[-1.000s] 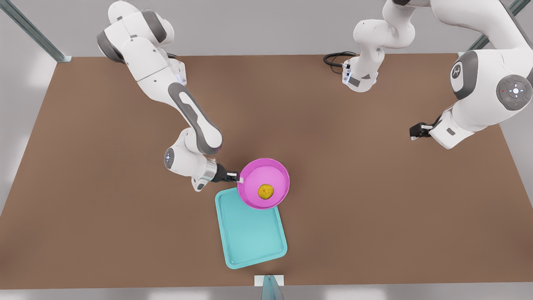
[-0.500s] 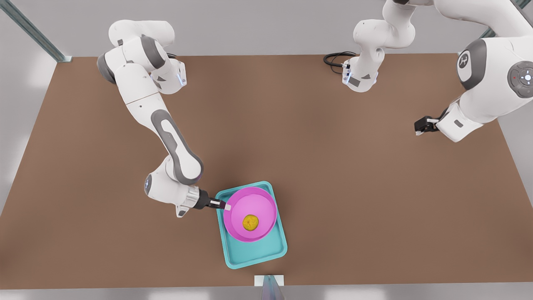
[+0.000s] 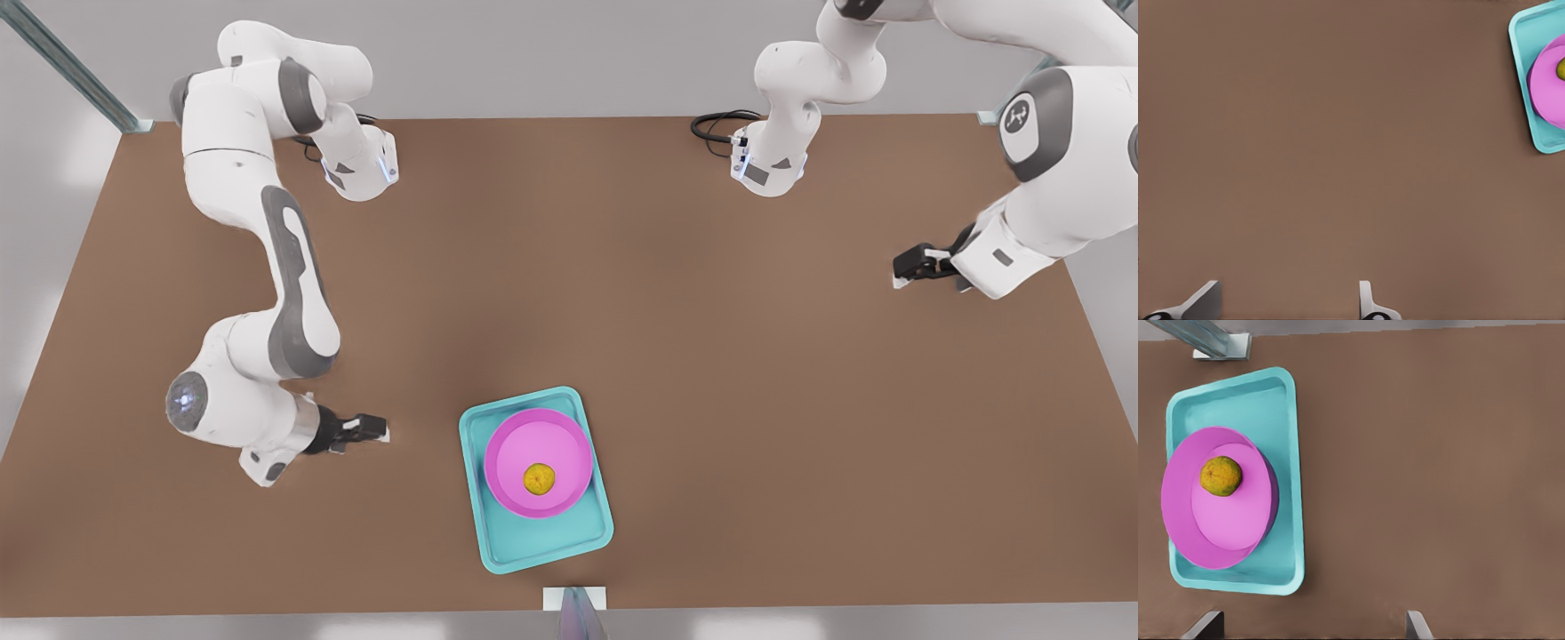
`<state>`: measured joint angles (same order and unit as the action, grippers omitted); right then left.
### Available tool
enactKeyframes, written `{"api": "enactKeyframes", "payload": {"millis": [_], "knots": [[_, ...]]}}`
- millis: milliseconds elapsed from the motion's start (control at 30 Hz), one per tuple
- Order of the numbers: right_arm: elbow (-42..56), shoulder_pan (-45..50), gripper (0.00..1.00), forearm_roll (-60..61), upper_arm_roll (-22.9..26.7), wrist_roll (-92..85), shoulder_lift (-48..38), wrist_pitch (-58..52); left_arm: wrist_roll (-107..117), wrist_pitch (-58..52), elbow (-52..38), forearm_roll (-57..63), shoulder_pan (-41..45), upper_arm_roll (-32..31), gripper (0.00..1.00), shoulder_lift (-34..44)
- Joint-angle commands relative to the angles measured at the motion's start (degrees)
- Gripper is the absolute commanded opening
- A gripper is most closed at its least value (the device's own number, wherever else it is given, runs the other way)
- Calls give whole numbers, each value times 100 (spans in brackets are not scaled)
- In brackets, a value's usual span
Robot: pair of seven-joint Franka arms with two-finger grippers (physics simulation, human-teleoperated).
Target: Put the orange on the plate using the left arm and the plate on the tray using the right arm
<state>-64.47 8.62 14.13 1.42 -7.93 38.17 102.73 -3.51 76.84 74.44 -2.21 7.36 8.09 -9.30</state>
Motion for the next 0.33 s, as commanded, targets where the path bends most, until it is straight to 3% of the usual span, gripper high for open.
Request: {"api": "enactKeyframes", "payload": {"millis": [0, 67, 133, 200, 300], "knots": [[847, -35, 100, -2292, 60, -16, -55, -3681, -9, -327, -18, -8, 2, 26, 100, -28], [945, -53, 100, -2327, 34, 2, -907, -3804, 9, -363, -18, -60, 64, -27, 100, -142], [-241, -141, 100, -2336, 8, 107, -2164, -3664, 61, -363, -26, -263, 73, -422, 100, -283], [-1032, -378, 100, -2283, -63, 46, -2726, -3154, 35, -451, -18, -219, 73, -466, 100, -274], [-1112, -387, 100, -2292, -98, 72, -2788, -3101, -9, -451, -26, -219, 64, -422, 100, -265]]}}
